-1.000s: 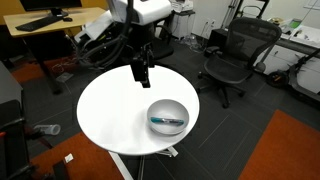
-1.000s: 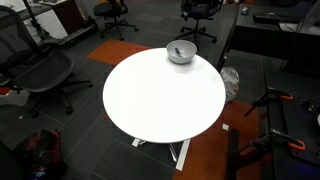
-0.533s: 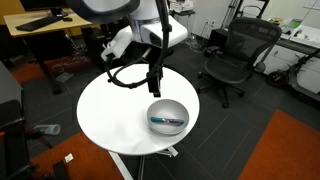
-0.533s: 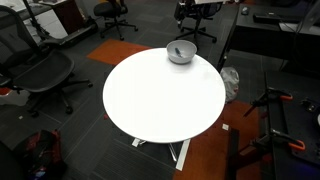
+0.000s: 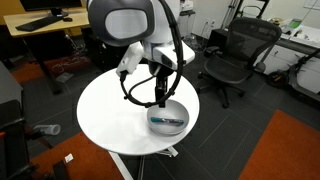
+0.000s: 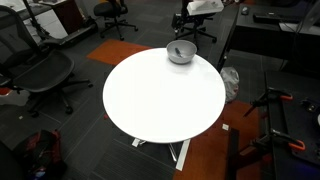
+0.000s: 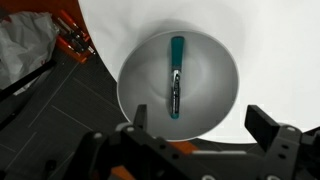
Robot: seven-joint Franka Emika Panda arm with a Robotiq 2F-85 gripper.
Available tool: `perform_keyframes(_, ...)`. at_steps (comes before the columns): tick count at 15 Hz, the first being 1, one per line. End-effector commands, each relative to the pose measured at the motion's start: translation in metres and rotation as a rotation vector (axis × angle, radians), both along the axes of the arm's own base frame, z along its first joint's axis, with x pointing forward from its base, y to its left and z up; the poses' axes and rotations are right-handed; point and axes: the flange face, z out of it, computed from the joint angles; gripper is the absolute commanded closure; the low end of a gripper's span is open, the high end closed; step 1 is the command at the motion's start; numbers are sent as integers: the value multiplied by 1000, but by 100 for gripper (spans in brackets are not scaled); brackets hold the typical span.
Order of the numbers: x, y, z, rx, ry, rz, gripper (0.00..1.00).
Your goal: Pick up the pen from the grey bowl and put it on the table.
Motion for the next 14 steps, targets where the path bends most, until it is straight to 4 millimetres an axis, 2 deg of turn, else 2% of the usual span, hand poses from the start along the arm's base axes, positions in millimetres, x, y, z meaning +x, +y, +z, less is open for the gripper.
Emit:
perform_keyframes(1, 10, -12, -15, 13, 24, -5, 0)
perform_keyframes(6, 18, -19, -41, 14, 61, -27, 0)
perform_keyframes(7, 10, -15, -37, -1, 44, -17, 0)
perform_keyframes(10, 14, -18, -46, -2, 53, -21, 0)
perform_keyframes(14, 12, -15, -46, -1, 56, -36, 0)
